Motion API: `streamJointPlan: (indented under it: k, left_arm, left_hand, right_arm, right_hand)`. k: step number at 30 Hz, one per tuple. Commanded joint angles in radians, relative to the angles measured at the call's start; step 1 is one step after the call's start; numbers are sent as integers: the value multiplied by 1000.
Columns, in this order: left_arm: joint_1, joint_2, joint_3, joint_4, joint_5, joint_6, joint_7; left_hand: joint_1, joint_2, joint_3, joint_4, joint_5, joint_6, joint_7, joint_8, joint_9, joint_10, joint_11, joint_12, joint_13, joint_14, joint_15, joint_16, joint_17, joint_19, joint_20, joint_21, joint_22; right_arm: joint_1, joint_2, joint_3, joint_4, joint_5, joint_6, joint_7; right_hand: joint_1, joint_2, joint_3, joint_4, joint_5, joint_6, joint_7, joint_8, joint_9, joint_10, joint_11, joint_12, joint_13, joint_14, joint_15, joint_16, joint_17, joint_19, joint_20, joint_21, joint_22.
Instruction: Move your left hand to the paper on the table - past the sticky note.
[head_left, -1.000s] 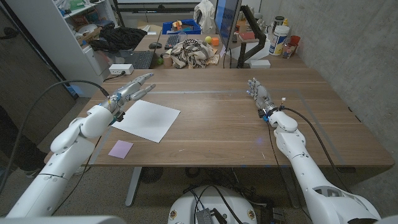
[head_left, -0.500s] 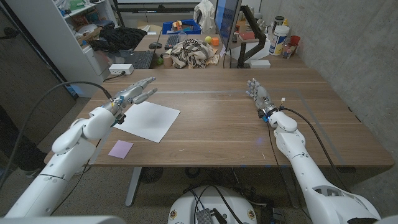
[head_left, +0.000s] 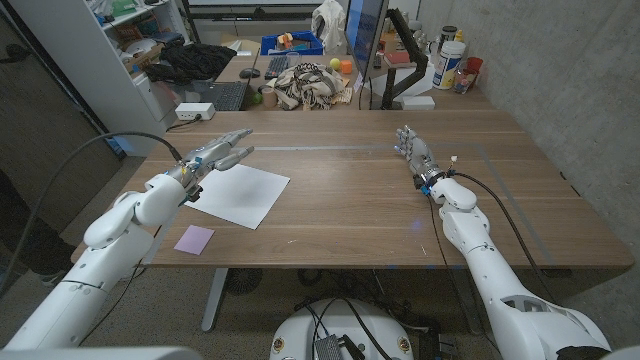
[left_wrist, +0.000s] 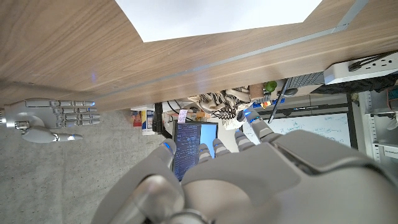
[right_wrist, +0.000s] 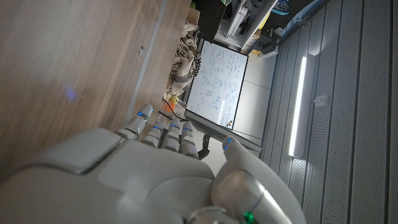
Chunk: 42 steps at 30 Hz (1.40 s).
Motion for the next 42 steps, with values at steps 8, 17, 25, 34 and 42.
streamJointPlan:
  k: [8,17,25,34,42]
  left_arm:
    - [-17,29,36,27,43,11,-2]
    - [-22,42,47,22,52,27,-22]
    - [-16,51,52,12,61,40,-35]
    - [-6,67,64,-2,85,53,-51]
    - [7,73,65,-20,100,68,-59]
  left_hand:
    - [14,5,9,0,-2,-23,-8,2,5,-29,-9,0,3,-131,-61,5,6,-291,0,-2,5]
    - [16,6,10,0,-2,-21,-8,2,5,-22,-6,3,3,-131,-62,5,6,-290,0,-3,6]
    - [17,7,11,1,-3,-21,-8,1,6,-33,-4,-2,3,-134,-61,5,6,-292,-1,-4,6]
    - [18,8,12,2,-3,-25,-8,-1,6,-35,-2,-3,4,-137,-62,4,7,-294,-2,-6,6]
    - [19,9,13,2,-3,-27,-8,-2,6,-39,-3,-4,4,-140,-64,4,7,-298,-2,-7,6]
  right_arm:
    - [14,7,5,24,-7,7,-4]
    - [22,10,6,40,-9,13,1]
    - [25,13,9,48,-8,22,6]
    - [19,12,13,39,-4,24,9]
    - [11,8,16,29,0,24,12]
  right_hand:
    - [-15,41,-4,3,10,8,-7,7,6,10,10,5,5,6,-3,5,0,5,-75,-7,5]
    - [-15,39,-3,3,11,8,-9,6,6,9,10,5,5,7,-3,4,-1,6,-75,-9,5]
    - [-15,39,-2,4,11,9,-10,6,6,9,14,5,5,7,-3,3,-1,7,-75,-11,5]
    - [-15,38,-1,4,12,9,-11,6,6,8,10,5,5,7,-3,2,-1,8,-75,-14,5]
    - [-16,37,-1,5,12,9,-10,6,6,9,9,5,5,8,-3,2,-1,9,-75,-15,5]
